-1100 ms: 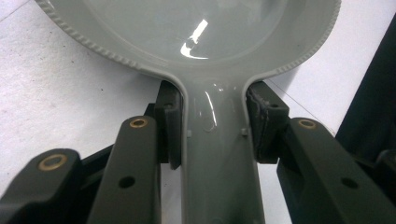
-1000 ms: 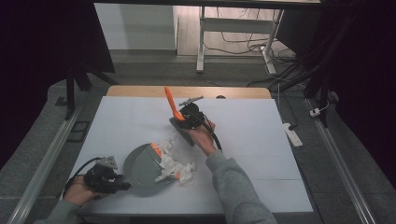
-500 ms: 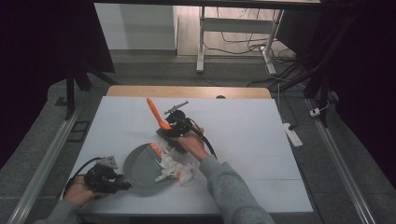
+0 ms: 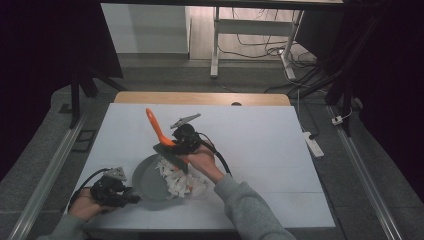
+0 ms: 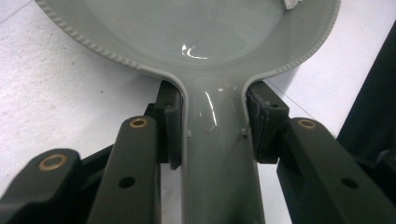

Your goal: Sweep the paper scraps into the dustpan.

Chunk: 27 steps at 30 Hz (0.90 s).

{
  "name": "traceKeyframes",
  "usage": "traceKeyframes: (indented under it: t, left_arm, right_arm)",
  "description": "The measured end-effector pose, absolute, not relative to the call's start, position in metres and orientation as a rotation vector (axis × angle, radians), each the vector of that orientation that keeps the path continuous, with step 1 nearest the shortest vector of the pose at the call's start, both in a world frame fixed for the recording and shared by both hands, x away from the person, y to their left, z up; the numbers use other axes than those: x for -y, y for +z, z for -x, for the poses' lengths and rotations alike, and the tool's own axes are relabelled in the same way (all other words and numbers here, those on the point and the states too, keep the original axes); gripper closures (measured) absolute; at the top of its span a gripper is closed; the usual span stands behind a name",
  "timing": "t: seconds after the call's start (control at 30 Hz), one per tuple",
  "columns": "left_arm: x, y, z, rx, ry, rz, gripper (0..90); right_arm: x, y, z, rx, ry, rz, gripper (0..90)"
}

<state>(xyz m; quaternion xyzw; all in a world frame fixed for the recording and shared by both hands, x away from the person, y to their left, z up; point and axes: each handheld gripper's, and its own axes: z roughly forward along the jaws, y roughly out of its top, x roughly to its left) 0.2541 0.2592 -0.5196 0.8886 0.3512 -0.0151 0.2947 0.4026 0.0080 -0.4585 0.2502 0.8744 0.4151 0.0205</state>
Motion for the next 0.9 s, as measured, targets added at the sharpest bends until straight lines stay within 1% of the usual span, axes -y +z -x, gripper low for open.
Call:
traceKeyframes:
  t: [0.17,0.3,0.63,0.9]
  left_arm:
    - [-0.259,-0.52,-0.254,-0.935,-0.043,-2.363,61.8]
    - [-0.26,-0.52,-0.254,-0.936,-0.045,-2.362,61.8]
    - [-0.26,-0.52,-0.255,-0.937,-0.047,-2.358,61.8]
    - [-0.261,-0.52,-0.255,-0.935,-0.05,-2.355,61.8]
  right_arm:
    - [0.011,-0.45,-0.418,-2.592,1.263,-0.859,70.4]
    - [0.02,-0.453,-0.434,-2.55,1.222,-0.931,70.4]
    - [0.02,-0.469,-0.463,-2.536,1.03,-1.029,70.4]
    - [0.017,-0.48,-0.475,-2.577,0.922,-1.083,70.5]
